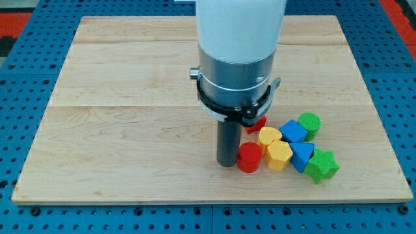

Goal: Slightly move the green star towards the left

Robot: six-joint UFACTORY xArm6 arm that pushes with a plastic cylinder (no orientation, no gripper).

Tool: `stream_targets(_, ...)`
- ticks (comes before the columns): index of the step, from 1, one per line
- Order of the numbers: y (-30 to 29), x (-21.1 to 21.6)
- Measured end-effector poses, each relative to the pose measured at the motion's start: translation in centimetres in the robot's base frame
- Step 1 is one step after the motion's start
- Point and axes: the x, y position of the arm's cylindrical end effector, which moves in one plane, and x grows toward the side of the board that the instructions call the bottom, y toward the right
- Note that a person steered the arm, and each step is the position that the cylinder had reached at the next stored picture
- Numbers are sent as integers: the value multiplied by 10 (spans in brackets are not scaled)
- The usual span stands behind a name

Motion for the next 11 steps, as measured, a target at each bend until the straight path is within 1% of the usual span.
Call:
stream_targets(1,-8,25)
stream_targets(3,15,7)
stream_targets(4,7,61)
stream_targets(5,12,65)
stream_targets(6,63,65)
stream_targets(7,193,64)
stream_targets(8,253,49)
stream_targets(9,223,21)
stream_targets(11,143,20)
